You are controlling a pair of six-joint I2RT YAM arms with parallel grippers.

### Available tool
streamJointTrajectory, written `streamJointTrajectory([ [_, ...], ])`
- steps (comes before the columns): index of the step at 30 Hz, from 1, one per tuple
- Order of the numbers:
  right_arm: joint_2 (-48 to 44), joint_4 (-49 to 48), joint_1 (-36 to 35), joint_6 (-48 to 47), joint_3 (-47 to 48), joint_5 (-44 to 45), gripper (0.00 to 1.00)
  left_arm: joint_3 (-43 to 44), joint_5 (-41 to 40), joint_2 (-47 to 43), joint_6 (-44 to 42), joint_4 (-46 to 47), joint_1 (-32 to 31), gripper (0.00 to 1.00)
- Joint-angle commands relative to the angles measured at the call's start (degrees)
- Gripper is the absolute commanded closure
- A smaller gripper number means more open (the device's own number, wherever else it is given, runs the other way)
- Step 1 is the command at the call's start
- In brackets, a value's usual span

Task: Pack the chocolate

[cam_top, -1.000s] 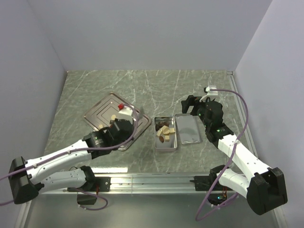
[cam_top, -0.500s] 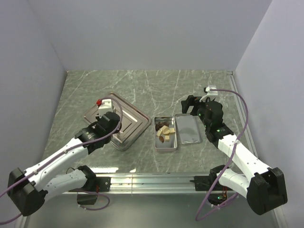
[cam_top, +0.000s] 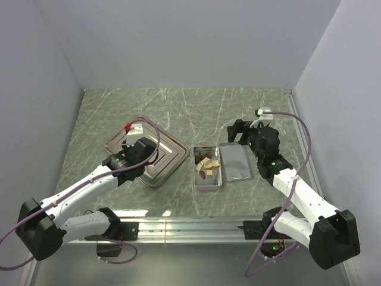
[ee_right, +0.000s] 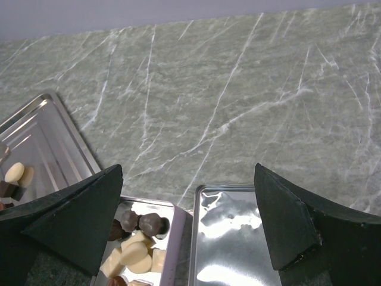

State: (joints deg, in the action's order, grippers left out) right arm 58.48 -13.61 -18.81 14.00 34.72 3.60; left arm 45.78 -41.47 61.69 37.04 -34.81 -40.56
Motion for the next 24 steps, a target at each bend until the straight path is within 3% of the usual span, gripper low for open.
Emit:
streamJointTrajectory([
  [1,0.3,-1.0,0.1,-0.7,2.8,0.3,0.03,2.2,-0.1,0.2,-1.3,1.7,0.2,0.59],
  [11,0.4,-0.9,0.1,-0.7,2.9,0.4,0.03,3.4,2.3,4.3,-2.2,1.3,-0.8,0.54],
  [24,0.4,-0.8,0.2,-0.7,2.9,0.4,0.03,6.3,-0.7,8.1,1.4,-5.0,-4.6,0.56],
])
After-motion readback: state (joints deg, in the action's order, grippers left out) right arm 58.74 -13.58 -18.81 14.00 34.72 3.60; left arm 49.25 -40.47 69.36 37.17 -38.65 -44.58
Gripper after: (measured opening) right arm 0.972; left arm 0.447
